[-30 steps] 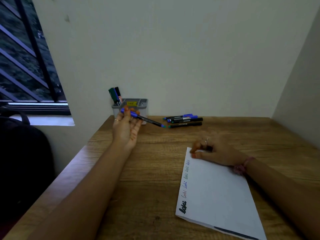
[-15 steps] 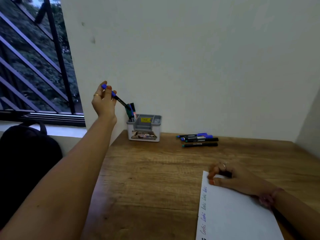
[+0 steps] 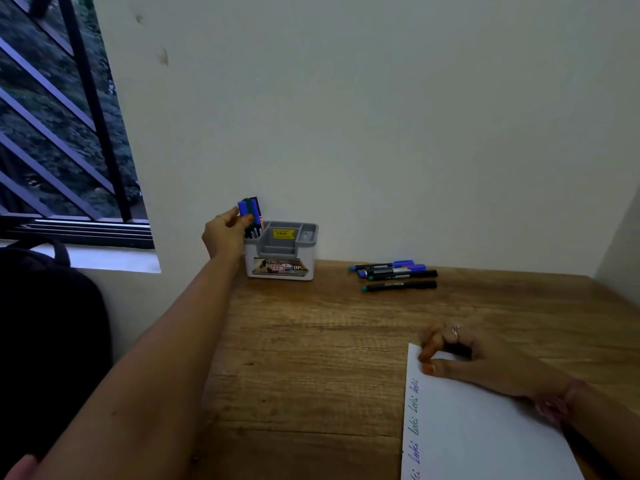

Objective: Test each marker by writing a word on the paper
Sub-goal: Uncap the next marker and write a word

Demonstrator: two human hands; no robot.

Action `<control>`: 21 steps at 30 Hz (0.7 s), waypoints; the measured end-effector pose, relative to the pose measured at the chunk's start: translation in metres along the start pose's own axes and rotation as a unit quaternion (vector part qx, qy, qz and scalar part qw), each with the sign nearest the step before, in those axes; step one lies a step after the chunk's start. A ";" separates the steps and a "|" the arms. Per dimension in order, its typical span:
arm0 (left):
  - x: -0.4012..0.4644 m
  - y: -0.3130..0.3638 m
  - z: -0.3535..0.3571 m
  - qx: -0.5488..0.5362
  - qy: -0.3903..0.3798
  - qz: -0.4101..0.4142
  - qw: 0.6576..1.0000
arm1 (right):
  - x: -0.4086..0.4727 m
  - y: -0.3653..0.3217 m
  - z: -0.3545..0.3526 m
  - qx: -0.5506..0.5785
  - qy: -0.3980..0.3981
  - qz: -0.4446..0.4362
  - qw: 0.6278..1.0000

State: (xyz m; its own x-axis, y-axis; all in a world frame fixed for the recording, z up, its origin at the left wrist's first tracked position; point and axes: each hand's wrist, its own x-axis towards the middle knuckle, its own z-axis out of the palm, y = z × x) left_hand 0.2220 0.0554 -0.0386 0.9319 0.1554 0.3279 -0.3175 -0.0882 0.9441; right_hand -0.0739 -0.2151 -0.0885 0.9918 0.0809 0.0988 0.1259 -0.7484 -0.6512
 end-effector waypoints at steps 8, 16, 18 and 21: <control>-0.023 -0.008 0.004 0.011 0.103 0.051 0.993 | -0.001 -0.001 -0.001 -0.003 -0.006 -0.004 1.000; -0.110 -0.003 0.064 0.103 -0.191 0.228 0.949 | -0.006 -0.009 -0.001 -0.023 -0.004 0.025 0.999; -0.124 -0.002 0.083 0.154 -0.250 0.246 0.924 | -0.005 -0.009 -0.002 -0.028 -0.006 0.018 0.999; -0.137 -0.002 0.108 0.247 -0.283 0.265 0.888 | -0.005 -0.008 -0.002 -0.029 -0.007 0.013 0.999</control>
State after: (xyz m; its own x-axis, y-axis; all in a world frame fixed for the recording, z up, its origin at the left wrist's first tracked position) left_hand 0.1138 -0.0715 -0.0893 0.6577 -0.5442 0.5208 -0.7525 -0.4432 0.4872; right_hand -0.0801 -0.2105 -0.0825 0.9950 0.0701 0.0712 0.0990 -0.7873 -0.6085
